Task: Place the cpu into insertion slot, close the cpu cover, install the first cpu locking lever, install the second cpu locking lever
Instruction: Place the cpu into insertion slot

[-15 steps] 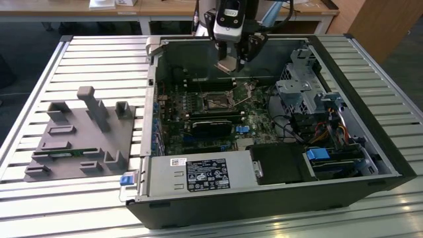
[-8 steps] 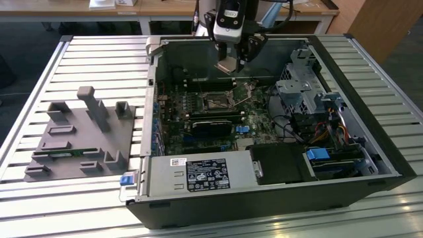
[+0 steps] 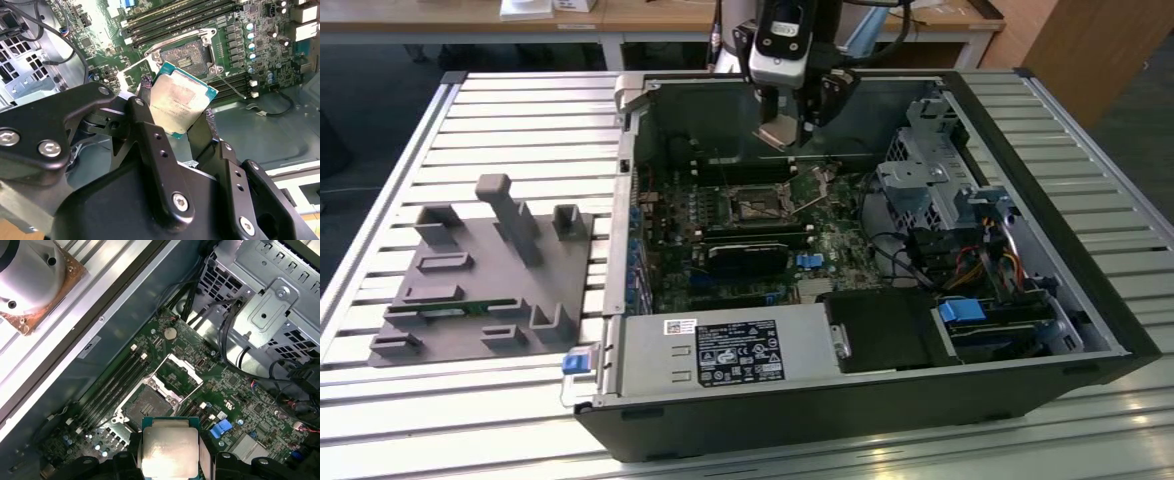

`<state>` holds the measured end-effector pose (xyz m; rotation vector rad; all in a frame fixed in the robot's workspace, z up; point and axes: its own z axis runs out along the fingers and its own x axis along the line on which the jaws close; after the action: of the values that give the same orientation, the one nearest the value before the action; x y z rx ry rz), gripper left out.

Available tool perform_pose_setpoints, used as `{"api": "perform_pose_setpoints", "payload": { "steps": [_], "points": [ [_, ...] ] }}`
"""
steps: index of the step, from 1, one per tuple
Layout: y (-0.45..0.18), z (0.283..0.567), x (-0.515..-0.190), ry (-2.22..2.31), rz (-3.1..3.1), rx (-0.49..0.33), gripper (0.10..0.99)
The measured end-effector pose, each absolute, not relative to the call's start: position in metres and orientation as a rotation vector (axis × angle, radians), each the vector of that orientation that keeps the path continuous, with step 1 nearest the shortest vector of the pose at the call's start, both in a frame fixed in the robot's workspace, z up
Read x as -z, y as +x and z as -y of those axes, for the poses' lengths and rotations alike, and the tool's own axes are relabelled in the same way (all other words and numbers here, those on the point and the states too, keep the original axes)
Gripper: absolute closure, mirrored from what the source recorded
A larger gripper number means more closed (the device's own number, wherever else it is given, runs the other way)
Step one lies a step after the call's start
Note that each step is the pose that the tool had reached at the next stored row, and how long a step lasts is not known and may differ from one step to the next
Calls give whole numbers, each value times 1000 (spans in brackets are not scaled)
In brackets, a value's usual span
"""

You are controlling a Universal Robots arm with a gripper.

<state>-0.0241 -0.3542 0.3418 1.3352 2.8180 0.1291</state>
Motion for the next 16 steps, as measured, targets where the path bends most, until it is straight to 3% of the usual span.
{"api": "perform_pose_setpoints", "payload": {
  "steps": [16],
  "points": [
    [-24, 354, -332, 1602, -2666, -124, 549]
  ]
}}
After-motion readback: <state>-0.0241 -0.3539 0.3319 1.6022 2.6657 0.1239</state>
